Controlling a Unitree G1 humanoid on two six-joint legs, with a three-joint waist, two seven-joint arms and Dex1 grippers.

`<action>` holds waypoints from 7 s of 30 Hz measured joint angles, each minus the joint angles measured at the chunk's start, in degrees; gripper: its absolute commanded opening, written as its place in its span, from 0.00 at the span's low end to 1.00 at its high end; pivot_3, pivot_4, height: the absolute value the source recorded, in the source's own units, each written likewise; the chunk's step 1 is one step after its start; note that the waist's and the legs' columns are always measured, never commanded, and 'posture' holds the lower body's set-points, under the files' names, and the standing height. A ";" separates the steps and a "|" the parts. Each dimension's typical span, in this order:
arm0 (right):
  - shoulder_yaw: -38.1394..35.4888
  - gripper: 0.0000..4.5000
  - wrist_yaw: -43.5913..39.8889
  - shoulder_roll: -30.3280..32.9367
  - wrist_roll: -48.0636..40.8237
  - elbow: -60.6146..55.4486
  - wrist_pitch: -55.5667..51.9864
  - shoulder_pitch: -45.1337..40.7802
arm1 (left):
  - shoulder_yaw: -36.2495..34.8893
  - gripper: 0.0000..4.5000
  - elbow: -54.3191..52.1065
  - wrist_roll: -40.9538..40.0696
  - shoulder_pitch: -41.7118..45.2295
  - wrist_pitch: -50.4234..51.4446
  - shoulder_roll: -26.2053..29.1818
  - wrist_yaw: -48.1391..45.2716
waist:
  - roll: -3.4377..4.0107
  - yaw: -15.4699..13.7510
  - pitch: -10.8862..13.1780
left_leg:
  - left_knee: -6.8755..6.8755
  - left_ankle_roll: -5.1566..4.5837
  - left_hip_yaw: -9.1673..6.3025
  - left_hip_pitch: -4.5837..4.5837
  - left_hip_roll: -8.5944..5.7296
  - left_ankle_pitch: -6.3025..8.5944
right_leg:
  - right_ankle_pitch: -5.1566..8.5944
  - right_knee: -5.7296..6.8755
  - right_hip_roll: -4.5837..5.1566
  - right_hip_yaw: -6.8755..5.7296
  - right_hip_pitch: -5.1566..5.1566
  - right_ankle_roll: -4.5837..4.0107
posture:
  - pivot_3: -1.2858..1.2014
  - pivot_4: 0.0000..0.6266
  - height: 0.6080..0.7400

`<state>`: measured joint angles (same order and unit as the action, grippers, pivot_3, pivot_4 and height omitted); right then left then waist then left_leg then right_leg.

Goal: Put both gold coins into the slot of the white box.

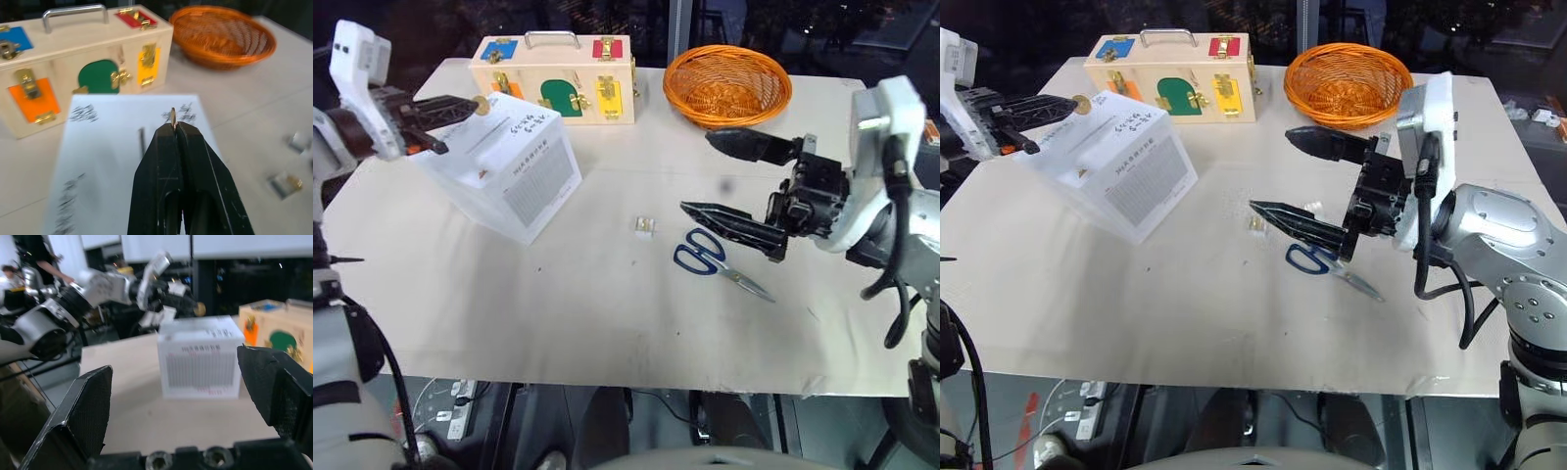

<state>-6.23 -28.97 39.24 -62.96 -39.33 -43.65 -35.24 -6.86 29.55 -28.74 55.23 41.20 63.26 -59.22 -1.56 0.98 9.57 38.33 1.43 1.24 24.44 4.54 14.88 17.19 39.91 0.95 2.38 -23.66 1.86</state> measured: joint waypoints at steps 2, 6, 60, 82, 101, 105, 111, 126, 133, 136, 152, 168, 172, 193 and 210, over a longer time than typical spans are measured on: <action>-0.83 0.99 -0.47 -0.15 -0.26 0.23 0.70 -0.39 | 1.49 0.00 1.88 2.40 1.43 -1.13 0.39 -2.17 | 0.00 -0.26 0.00 | 0.06 0.06 -0.03 0.12 0.00 -0.03 | 0.00 -0.02 0.02 -0.05 -0.04 0.00 | 0.52 0.24 0.90; -0.79 0.99 -0.57 -0.18 -0.19 0.66 1.28 -0.66 | 3.64 0.00 5.57 6.84 3.55 -2.74 0.56 -4.43 | 0.00 -0.36 0.00 | 0.10 0.06 -0.07 0.19 0.00 -0.03 | 0.00 -0.02 0.03 -0.11 -0.05 0.00 | 0.52 0.24 0.90; 30.54 0.81 10.67 -25.09 39.77 33.85 -0.99 -1.72 | -18.04 0.80 -56.14 -15.15 -43.38 15.56 -13.66 4.79 | -0.08 0.69 -0.01 | 0.81 0.05 -0.19 0.07 0.00 -0.03 | 0.00 0.81 0.01 -0.03 -0.03 -0.01 | 0.52 0.24 0.90; 26.40 0.53 11.66 -34.19 49.51 40.50 -1.38 -4.35 | -19.54 0.80 -55.87 -13.12 -52.81 -4.55 -14.92 1.43 | -0.05 1.27 0.00 | 0.75 0.00 -0.18 0.07 0.01 0.00 | 0.00 0.79 0.00 -0.02 -0.04 -0.01 | 0.52 0.24 0.90; 25.98 0.36 9.19 -35.21 52.20 42.11 -2.16 -4.64 | -19.41 0.80 -52.46 -13.03 -53.13 -7.94 -13.76 -0.77 | -0.03 1.36 0.01 | 0.73 0.00 -0.18 0.06 0.02 0.00 | 0.00 0.79 -0.01 -0.01 -0.05 -0.01 | 0.52 0.24 0.90; 25.89 0.12 9.12 -35.26 52.42 42.11 -2.40 -4.64 | -19.40 0.80 -52.46 -13.03 -53.13 -8.02 -13.70 -0.78 | -0.03 1.36 0.02 | 0.72 0.00 -0.18 0.06 0.01 0.00 | 0.00 0.79 -0.01 -0.02 -0.05 -0.01 | 0.52 0.24 0.90; 25.50 0.01 8.72 -35.26 52.79 42.02 -2.57 -4.66 | -18.55 0.80 -52.46 -13.04 -53.03 -8.01 -13.70 -0.36 | -0.03 1.36 0.02 | 0.72 0.00 -0.18 0.05 0.02 0.00 | 0.00 0.79 -0.01 -0.01 -0.05 -0.01 | 0.52 0.24 0.90; 19.03 0.01 1.88 -33.90 46.04 35.46 -3.71 -3.61 | -16.61 0.80 -51.59 -18.24 -46.05 -0.15 -12.57 3.49 | -0.02 0.92 0.04 | 0.72 -0.01 -0.27 0.13 0.02 0.00 | 0.00 0.74 0.00 -0.11 -0.05 -0.01 | 0.52 0.24 0.90; 8.19 0.00 -7.62 -25.38 27.99 19.95 -13.11 -1.85 | -13.63 0.29 -49.66 -29.13 -35.04 10.94 -12.50 6.64 | -0.01 0.82 0.05 | 0.71 -0.01 -0.29 0.11 0.01 0.01 | 0.00 0.70 0.00 -0.12 -0.01 0.00 | 0.52 0.24 0.90; 6.30 0.00 -8.24 -23.00 23.29 16.64 -16.33 -1.66 | -11.51 0.29 -49.10 -31.55 -31.31 13.05 -13.99 7.79 | 0.01 1.25 0.06 | 0.70 -0.01 -0.25 0.10 0.01 0.01 | 0.00 0.71 -0.02 -0.06 -0.02 0.00 | 0.52 0.24 0.90; 5.14 0.00 -4.89 -19.18 11.02 10.43 -19.83 -2.49 | -0.47 0.29 -43.40 -30.98 -20.23 14.67 -18.56 2.77 | 0.04 1.24 0.08 | 0.70 -0.01 -0.24 0.11 0.00 0.00 | 0.00 0.70 -0.02 -0.04 -0.03 0.00 | 0.52 0.24 0.90; 5.06 0.00 -2.80 -17.65 6.74 9.34 -19.36 -2.21 | -1.43 0.03 -43.63 -31.40 -21.29 14.79 -18.32 -0.61 | 0.04 1.14 0.08 | 0.70 -0.01 -0.25 0.13 0.00 0.00 | 0.00 0.67 -0.02 -0.05 -0.03 0.00 | 0.52 0.24 0.90; 5.29 0.20 -3.27 -17.26 6.40 8.71 -17.36 -1.43 | -2.15 0.00 -43.99 -32.75 -21.68 15.41 -18.32 -0.25 | 0.05 1.12 0.08 | 0.70 -0.01 -0.25 0.13 0.00 0.00 | 0.01 0.67 -0.02 -0.05 -0.03 0.00 | 0.52 0.24 0.90; 0.16 0.98 -11.85 1.13 13.35 0.56 -0.55 3.64 | -2.92 0.00 -8.54 -8.14 -2.00 7.33 2.92 7.98 | 0.03 0.75 0.16 | 0.50 -0.01 -0.20 0.13 -0.03 0.01 | 0.01 0.42 -0.02 -0.07 -0.03 0.01 | 0.52 0.24 0.90; 0.72 0.98 -10.53 1.24 12.84 -0.28 1.44 5.82 | 6.91 0.00 5.44 6.76 6.66 8.24 -0.52 -1.64 | 0.01 -0.26 0.17 | 0.51 0.00 -0.26 0.27 -0.02 0.00 | 0.00 0.31 0.01 -0.18 -0.05 0.01 | 0.52 0.24 0.90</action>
<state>-5.51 -39.51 40.48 -50.12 -39.61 -42.22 -29.42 0.06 34.99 -21.97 61.89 49.45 62.74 -60.86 -1.54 0.73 9.74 38.84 1.43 0.98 24.71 4.52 14.88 17.19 40.22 0.96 2.21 -23.71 1.87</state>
